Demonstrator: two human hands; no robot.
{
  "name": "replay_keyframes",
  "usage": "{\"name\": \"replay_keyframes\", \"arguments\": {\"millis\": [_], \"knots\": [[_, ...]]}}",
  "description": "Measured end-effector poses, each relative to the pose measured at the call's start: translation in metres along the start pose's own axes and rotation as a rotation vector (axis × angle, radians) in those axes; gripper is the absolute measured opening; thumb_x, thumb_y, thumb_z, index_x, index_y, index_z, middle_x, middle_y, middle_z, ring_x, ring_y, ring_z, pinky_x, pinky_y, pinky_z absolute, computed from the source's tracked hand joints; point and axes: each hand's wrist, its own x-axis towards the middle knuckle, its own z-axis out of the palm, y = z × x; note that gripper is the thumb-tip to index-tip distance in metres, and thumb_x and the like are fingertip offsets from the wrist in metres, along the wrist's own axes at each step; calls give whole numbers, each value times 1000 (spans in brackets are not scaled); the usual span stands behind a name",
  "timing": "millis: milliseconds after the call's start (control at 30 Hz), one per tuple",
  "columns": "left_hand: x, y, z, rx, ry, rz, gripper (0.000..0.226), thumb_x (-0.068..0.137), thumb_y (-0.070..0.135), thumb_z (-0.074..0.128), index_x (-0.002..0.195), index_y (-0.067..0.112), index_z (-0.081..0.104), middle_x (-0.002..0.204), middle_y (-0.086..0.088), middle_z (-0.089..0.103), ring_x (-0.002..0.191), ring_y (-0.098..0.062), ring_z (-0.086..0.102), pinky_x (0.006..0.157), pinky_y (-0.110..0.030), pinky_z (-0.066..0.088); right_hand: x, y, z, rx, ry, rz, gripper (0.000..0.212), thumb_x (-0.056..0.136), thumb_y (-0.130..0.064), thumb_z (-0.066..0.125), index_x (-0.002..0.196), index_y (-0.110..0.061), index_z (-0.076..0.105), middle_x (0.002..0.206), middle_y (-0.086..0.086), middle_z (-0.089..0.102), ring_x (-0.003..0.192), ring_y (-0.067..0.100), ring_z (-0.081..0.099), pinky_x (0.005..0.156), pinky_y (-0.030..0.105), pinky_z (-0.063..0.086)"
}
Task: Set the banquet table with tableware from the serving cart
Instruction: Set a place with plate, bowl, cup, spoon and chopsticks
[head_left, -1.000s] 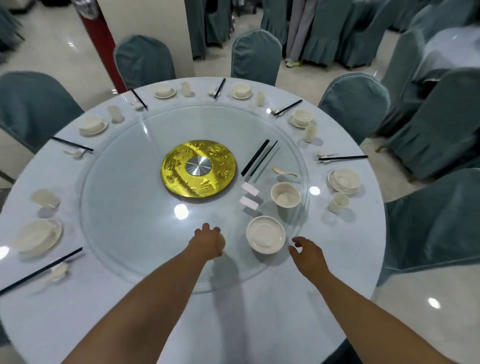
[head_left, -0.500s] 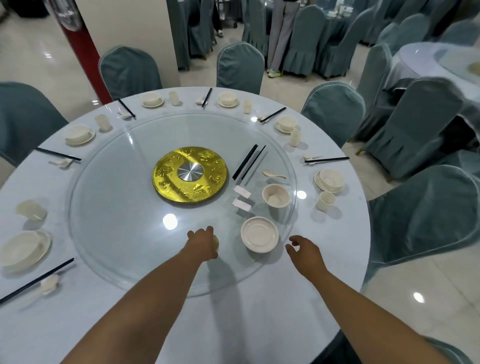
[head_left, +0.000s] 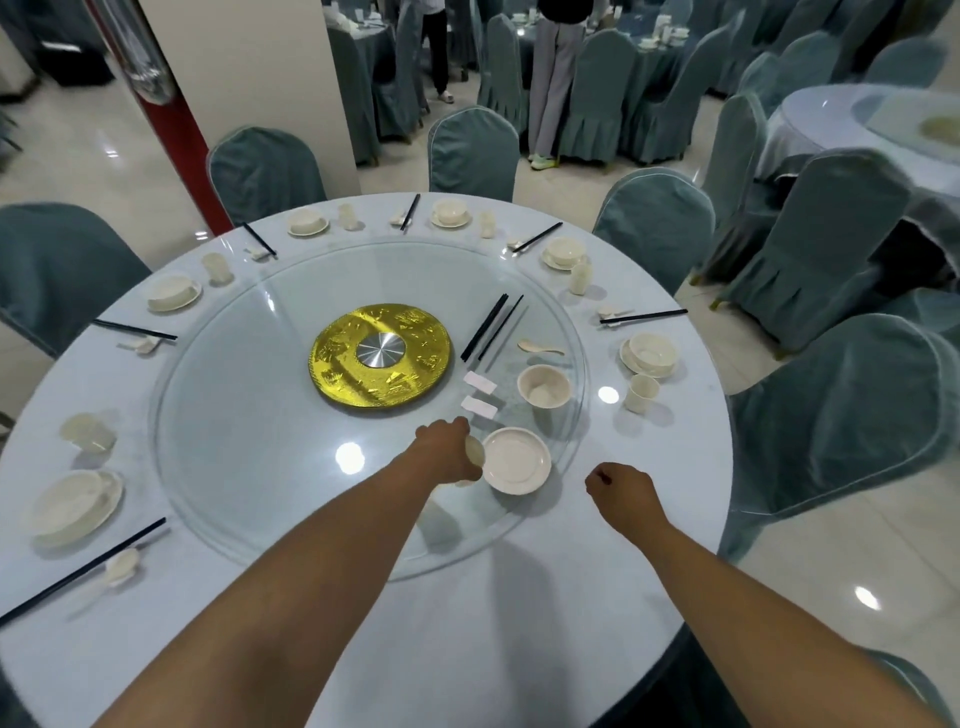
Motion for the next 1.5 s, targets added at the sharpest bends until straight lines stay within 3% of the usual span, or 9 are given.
{"name": "replay_keyframes", "arguments": {"millis": [233,567,700,933,1067,1167,1300,1400,1500], "knots": [[-3,62,75,-4,-115,104,70,76,44,72,133,16,42,124,-11,56,115,-31,55,95,-35,41,-24,55,-8,128,-9,124,25,93,-14,44,86,5,59,89,19,67,67,16,49,60,28,41],[-2,98,160,83,-319,141,73,74,46,74,132,16,40,125,-12,50,115,-34,49,95,-41,44,-40,123,-2,70,-32,222,23,96,-18,46,87,-8,65,82,4,69,70,15,56,69,33,54],[-2,97,169,133,-326,126,73,76,48,72,133,17,38,126,-12,48,114,-34,48,93,-39,41,-38,127,0,77,-63,229,23,96,-18,45,87,-10,65,84,1,68,72,15,57,67,29,51],[4,93,155,39,-343,74,96,75,60,72,149,18,29,141,-12,43,131,-33,42,108,-41,37,-14,114,5,110,-110,233,23,94,-18,45,75,-12,58,74,-1,61,63,12,48,58,25,43],[19,81,124,-49,-209,14,69,90,53,59,142,11,41,137,-15,51,126,-33,49,106,-40,40,10,90,9,75,-104,186,32,94,-18,47,62,-24,47,65,-8,54,61,11,49,56,24,41],[36,60,98,-147,-99,-105,51,94,41,57,132,8,51,127,-16,60,119,-32,55,98,-34,45,31,61,19,101,-154,157,25,94,-19,48,70,-21,55,76,-4,62,77,20,61,70,28,50],[58,32,82,-261,-14,-257,35,95,32,54,116,5,62,118,-13,65,112,-29,58,88,-29,42,55,32,37,140,-238,174,24,93,-18,46,90,-3,65,92,11,69,89,29,66,83,40,56],[76,18,82,-307,-11,-330,26,94,24,50,93,2,62,106,-17,65,98,-30,59,75,-27,37,71,16,49,143,-314,192,30,94,-19,48,111,-3,67,110,14,68,102,31,65,93,40,53],[92,12,86,-360,-42,-401,20,92,15,48,76,3,55,97,-19,62,93,-32,58,69,-25,33,86,8,57,101,-387,221,46,98,-24,48,141,-8,50,139,11,55,125,28,55,109,36,40]]}}
